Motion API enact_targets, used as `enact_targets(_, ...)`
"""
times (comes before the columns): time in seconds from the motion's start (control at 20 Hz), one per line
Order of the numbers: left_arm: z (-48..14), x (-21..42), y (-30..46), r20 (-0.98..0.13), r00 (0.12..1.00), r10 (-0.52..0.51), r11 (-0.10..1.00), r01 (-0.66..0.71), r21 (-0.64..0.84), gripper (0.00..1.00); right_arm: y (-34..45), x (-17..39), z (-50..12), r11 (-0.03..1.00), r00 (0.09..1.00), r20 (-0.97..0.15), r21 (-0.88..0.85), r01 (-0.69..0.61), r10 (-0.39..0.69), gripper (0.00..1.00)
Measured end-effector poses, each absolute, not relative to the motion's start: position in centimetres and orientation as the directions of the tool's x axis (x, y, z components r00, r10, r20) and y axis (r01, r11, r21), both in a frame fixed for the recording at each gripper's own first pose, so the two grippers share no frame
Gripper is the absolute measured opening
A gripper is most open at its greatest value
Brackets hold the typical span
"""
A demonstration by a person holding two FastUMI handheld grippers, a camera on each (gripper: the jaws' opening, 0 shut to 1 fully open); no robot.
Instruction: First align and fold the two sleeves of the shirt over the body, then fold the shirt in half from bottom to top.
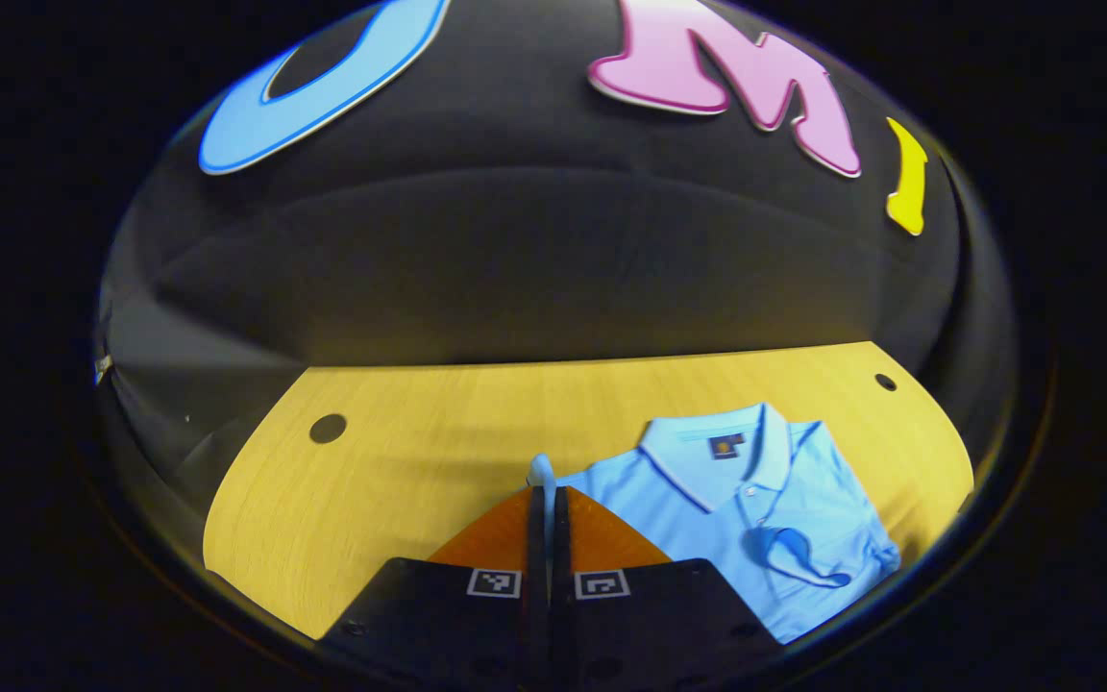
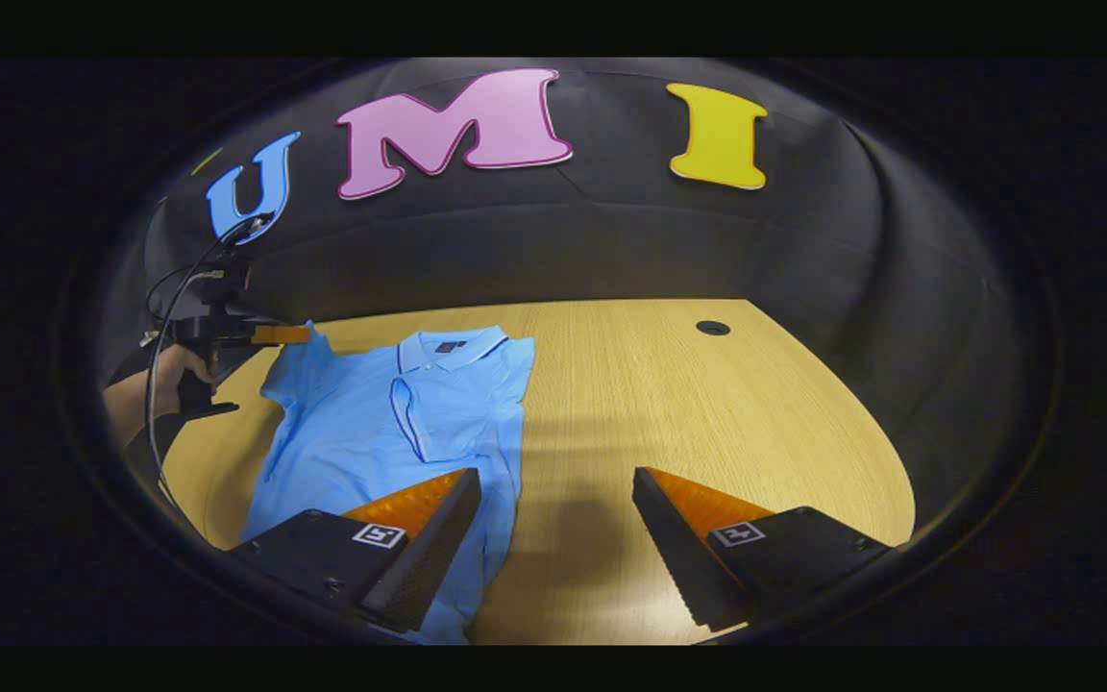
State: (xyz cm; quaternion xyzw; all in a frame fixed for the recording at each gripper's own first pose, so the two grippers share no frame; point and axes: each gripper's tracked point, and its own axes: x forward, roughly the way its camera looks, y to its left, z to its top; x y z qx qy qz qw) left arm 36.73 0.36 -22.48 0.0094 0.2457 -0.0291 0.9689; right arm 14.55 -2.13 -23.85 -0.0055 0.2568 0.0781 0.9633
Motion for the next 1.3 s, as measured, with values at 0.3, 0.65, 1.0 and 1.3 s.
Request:
enact_targets(0.3,-21.8,35.0,-9.3,-0.503,0.846,-0.175,0.984,0.169,-0.058,0.06,-3.8,14.2,-22.2,0.989,0.87,-0.472,0.034,-0.143,0.142,0.98)
enact_targets(0.65,-23.0,32.3,-16.5,-0.521,0.796,-0.309,0.947,0.206,-0.247,0.26,-5.0,11.7,-21.6,0.993,0.872,-0.475,0.028,-0.116,0.116,0.98)
enact_targets(1.0,-21.5,24.0,-12.2,-0.475,0.836,-0.274,0.961,0.22,-0.166,0.98,-2.6,7.3,-21.3,0.991,0.863,-0.49,0.018,-0.13,0.122,0.98)
enact_targets(1.3,-20.3,13.2,-6.0,-0.471,0.854,-0.222,0.975,0.183,-0.127,0.98,0.4,1.4,-21.9,0.992,0.842,-0.527,0.032,-0.119,0.118,0.98)
